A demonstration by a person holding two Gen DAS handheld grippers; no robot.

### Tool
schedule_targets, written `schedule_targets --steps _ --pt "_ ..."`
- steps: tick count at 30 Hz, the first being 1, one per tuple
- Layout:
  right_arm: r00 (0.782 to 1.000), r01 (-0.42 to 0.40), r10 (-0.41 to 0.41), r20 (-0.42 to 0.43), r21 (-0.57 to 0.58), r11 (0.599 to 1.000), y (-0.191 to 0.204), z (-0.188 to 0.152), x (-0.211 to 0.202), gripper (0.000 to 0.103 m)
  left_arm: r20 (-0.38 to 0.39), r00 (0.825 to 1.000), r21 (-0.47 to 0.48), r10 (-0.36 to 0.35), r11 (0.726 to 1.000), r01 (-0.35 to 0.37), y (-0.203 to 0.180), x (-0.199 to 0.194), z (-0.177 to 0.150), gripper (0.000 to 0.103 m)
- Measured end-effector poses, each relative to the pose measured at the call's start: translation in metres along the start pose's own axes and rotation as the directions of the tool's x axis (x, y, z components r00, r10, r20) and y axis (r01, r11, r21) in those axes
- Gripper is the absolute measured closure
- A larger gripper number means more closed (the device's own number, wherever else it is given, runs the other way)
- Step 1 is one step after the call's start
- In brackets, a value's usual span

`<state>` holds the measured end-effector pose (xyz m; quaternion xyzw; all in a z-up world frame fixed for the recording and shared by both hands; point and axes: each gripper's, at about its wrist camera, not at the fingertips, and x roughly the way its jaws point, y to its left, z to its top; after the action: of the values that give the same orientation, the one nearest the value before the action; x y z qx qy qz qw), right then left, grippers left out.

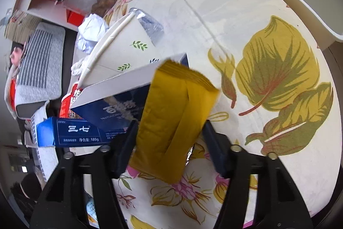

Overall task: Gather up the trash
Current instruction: 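Carry the yellow wrapper to the wastebasket with the right tool and release it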

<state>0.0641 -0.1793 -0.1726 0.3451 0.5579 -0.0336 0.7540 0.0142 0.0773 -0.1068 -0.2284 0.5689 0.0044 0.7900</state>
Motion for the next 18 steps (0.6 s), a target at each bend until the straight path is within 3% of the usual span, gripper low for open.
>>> schedule_targets --steps 5,18 --pt "1.000 -0.016 0.017 0.011 -0.052 0.999 0.004 0.000 -0.010 0.070 0.027 1.000 0.019 0.000 1.000 0.000 -0.003 -0.006 0.002 0.040" --pt "0.993 -0.077 0.092 0.074 -0.181 0.980 0.013 0.002 -0.049 0.075 0.112 0.993 0.106 -0.040 0.994 0.029 -0.025 -0.018 0.002 0.040"
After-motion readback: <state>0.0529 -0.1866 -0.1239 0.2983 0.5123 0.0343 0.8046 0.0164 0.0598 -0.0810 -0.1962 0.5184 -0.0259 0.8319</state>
